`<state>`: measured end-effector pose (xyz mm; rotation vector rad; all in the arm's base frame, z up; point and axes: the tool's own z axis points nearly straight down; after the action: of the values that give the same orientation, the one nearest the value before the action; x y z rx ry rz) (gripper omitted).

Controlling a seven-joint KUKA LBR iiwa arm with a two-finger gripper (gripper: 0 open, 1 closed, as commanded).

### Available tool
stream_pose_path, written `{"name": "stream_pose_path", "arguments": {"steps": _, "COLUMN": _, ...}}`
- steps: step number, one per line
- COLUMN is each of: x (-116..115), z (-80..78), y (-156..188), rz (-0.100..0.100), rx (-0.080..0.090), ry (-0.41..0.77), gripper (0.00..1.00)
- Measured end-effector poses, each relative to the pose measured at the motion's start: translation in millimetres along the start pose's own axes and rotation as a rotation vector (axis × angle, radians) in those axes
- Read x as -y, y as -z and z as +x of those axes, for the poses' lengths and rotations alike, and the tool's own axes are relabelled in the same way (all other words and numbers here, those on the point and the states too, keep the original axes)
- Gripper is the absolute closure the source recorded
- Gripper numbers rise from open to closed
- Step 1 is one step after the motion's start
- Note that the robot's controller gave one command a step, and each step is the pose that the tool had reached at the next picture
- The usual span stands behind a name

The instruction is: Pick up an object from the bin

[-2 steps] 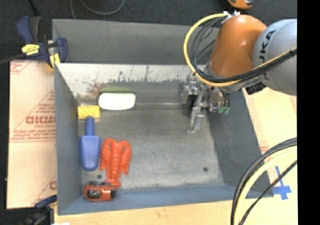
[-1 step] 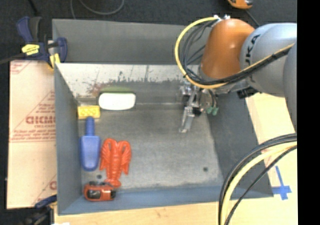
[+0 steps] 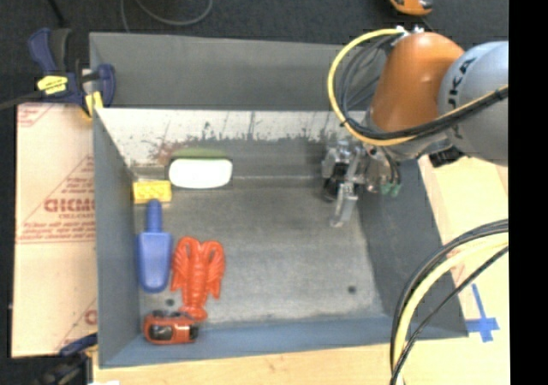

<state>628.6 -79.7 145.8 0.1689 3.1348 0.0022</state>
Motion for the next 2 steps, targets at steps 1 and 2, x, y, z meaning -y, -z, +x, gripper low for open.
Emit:
{"name": "stream_pose_path", "arguments": {"steps": 1, "x": 40.5, "z": -13.2, "y": 2.1, "rz": 0.005, "rx": 0.005, "ry": -0.023, "gripper": 0.00}}
{"name": "stream_pose_path", "arguments": {"steps": 2, "x": 64.9, "z": -13.2, "y": -1.0, "rz": 0.003, "rx": 0.005, "ry": 0.025, "gripper": 0.00}}
